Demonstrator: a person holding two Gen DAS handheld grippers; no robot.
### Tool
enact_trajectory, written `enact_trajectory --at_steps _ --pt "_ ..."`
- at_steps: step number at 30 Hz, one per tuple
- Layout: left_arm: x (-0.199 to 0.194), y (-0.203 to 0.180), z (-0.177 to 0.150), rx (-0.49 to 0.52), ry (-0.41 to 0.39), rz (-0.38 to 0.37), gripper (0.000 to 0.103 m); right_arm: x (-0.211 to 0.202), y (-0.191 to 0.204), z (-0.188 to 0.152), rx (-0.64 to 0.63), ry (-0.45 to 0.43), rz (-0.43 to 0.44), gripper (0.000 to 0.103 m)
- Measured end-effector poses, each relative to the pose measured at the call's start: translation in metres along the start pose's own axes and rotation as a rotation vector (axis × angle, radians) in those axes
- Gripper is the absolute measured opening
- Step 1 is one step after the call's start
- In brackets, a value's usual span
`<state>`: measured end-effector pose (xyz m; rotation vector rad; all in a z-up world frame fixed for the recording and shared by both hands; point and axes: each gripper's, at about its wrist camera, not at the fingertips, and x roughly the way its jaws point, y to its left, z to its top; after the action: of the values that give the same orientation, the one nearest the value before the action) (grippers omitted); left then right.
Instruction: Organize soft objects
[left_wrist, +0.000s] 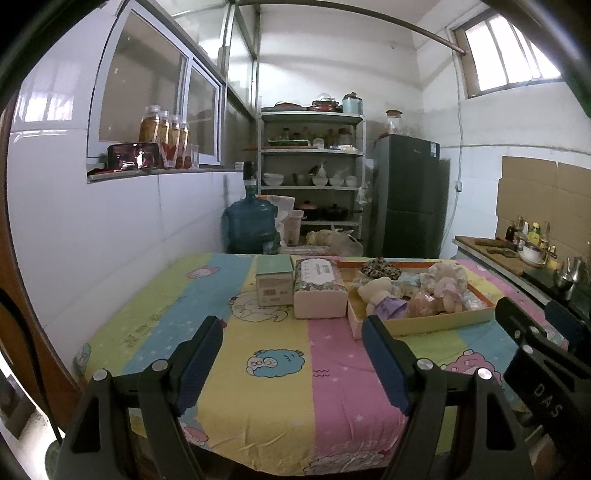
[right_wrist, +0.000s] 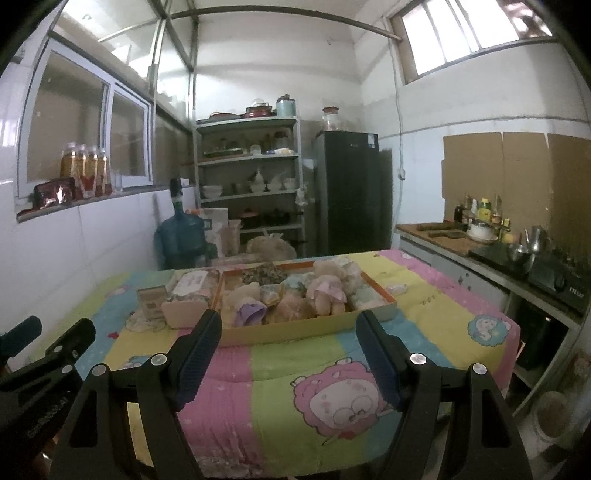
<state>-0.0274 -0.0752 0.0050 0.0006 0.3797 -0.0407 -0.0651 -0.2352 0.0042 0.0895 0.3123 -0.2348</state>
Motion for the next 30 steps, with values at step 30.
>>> enact_trajectory --at_steps 30 --pt "-0.0017 0.0011 -0.0054 -0.005 0.012 -0.011 0.078 -0.0023 0.0037 -0.0014 -0.019 -0.002 0.005 0.077"
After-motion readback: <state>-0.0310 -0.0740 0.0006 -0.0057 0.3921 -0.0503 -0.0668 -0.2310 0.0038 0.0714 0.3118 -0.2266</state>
